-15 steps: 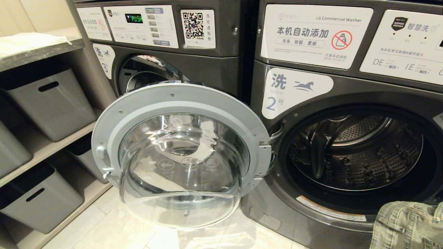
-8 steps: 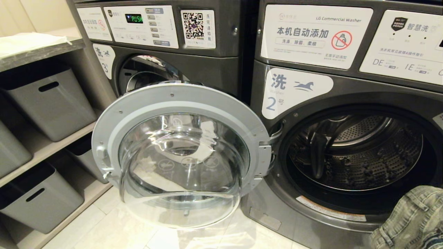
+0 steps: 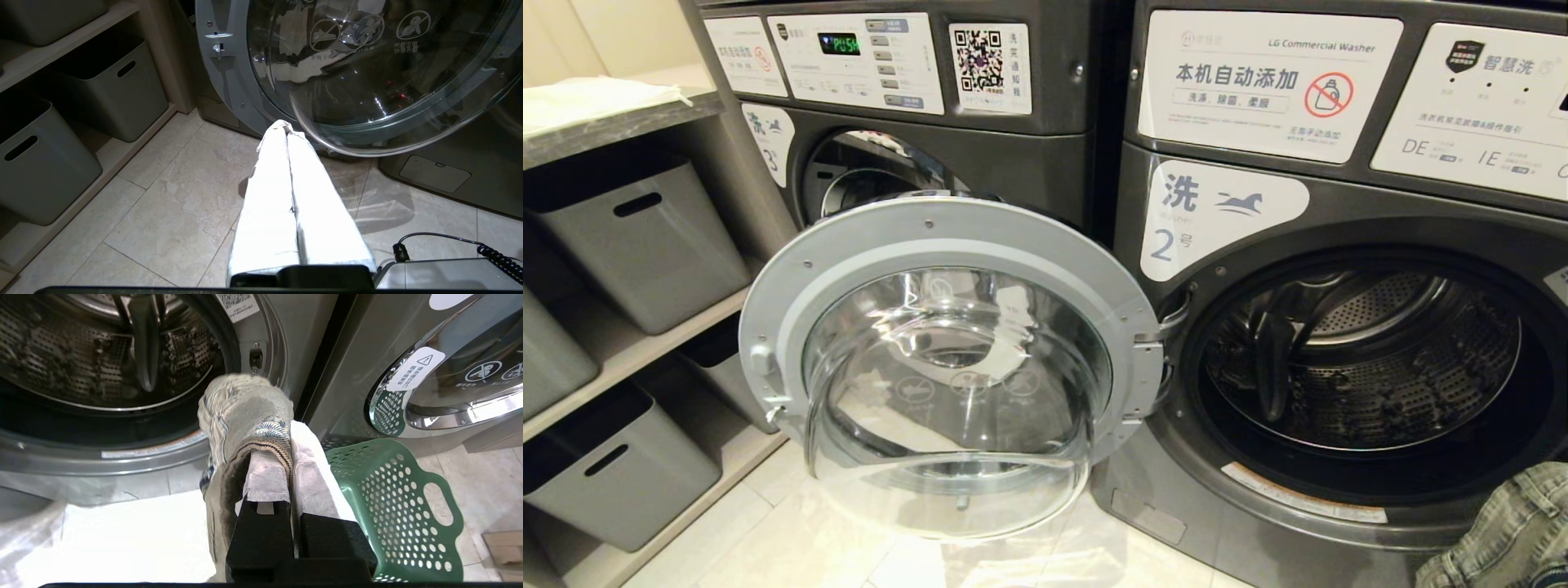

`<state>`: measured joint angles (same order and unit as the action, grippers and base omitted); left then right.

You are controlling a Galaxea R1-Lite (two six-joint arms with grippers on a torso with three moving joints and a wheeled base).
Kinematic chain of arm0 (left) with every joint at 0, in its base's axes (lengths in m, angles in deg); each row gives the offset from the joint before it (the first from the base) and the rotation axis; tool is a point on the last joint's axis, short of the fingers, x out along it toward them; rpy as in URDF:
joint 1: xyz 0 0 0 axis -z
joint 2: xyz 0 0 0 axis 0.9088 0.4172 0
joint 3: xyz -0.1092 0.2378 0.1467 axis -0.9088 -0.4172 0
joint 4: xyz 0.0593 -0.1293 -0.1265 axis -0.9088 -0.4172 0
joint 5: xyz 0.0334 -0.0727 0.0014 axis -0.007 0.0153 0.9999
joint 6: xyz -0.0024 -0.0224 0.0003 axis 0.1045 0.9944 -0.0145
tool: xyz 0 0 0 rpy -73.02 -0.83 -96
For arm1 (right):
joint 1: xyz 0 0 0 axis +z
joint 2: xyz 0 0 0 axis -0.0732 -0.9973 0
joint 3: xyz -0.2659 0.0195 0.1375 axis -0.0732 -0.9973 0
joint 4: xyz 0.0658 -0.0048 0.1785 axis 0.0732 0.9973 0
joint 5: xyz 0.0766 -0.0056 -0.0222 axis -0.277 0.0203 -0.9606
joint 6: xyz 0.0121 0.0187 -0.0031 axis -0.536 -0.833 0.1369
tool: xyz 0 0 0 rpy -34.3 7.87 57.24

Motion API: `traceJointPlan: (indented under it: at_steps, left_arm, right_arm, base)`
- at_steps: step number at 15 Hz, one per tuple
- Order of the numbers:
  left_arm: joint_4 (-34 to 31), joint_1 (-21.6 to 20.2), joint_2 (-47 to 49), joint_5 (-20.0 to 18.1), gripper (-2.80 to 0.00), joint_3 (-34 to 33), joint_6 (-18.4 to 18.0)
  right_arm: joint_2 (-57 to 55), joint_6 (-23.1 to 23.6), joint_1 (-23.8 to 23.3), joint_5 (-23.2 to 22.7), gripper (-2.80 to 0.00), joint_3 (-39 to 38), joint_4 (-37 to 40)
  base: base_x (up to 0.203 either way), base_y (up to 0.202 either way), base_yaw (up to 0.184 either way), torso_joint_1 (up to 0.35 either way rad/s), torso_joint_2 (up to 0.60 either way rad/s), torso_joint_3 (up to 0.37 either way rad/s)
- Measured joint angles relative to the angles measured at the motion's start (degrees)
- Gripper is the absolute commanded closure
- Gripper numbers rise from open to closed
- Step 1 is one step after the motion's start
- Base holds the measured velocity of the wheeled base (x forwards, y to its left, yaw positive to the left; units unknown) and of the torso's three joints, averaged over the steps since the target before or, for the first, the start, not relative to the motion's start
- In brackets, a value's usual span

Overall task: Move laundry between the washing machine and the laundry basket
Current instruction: Pick a cloth and place it into the basket

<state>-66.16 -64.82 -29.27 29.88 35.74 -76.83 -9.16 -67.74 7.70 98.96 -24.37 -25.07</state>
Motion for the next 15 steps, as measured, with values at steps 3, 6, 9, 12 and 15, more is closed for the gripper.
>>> traceJointPlan:
  at_steps: [3, 6, 9, 12, 15]
  left_arm:
    - [0.1, 0.0, 0.0, 0.2, 0.00, 0.0, 0.7]
    - [0.1, 0.0, 0.0, 0.1, 0.00, 0.0, 0.6]
    - [0.1, 0.0, 0.0, 0.1, 0.00, 0.0, 0.6]
    - [0.1, 0.0, 0.0, 0.0, 0.00, 0.0, 0.6]
    - [0.2, 0.0, 0.0, 0.0, 0.00, 0.0, 0.6]
  right_arm:
    - [0.1, 0.1, 0.1, -0.4, 0.00, -0.1, 0.0]
    - [0.2, 0.1, 0.1, -0.4, 0.00, -0.4, -0.1]
    - [0.1, 0.1, 0.1, -0.6, 0.00, -0.7, -0.1]
    - [0.1, 0.7, 0.2, -0.7, 0.00, -0.9, -0.1]
    - [0.1, 1.1, 0.2, -1.1, 0.00, -1.2, -0.1]
  base:
    - [0.000, 0.000, 0.000, 0.000, 0.00, 0.000]
    - [0.000, 0.000, 0.000, 0.000, 0.00, 0.000]
    - [0.000, 0.000, 0.000, 0.000, 0.00, 0.000]
    - [0.000, 0.000, 0.000, 0.000, 0.00, 0.000]
    - [-0.002, -0.002, -0.024, 0.002, 0.00, 0.001]
